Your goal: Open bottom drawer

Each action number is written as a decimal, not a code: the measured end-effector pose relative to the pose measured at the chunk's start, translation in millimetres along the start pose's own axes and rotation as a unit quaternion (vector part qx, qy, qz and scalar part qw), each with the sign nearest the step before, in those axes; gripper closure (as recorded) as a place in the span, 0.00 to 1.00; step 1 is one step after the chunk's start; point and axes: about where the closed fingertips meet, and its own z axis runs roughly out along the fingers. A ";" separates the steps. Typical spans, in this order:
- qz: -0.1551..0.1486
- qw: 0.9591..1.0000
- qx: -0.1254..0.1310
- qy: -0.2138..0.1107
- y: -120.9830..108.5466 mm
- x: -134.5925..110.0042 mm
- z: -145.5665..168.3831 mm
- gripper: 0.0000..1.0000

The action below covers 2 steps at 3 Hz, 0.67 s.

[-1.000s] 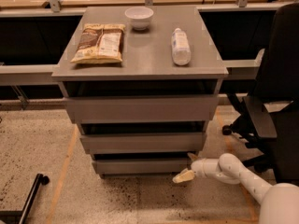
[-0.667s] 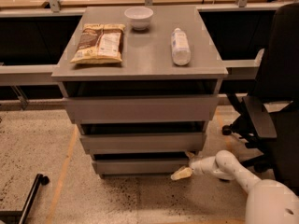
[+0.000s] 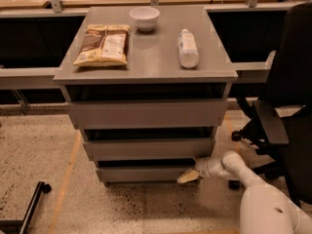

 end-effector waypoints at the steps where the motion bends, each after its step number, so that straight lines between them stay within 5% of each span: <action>1: 0.003 1.000 0.013 0.016 4.3 7.2 11.5 0.00; 2: 0.025 0.999 0.001 0.033 9.9 28.0 35.8 0.00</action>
Offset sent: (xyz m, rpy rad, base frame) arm -0.0096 0.0237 -0.0776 -0.0507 0.1368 -0.0279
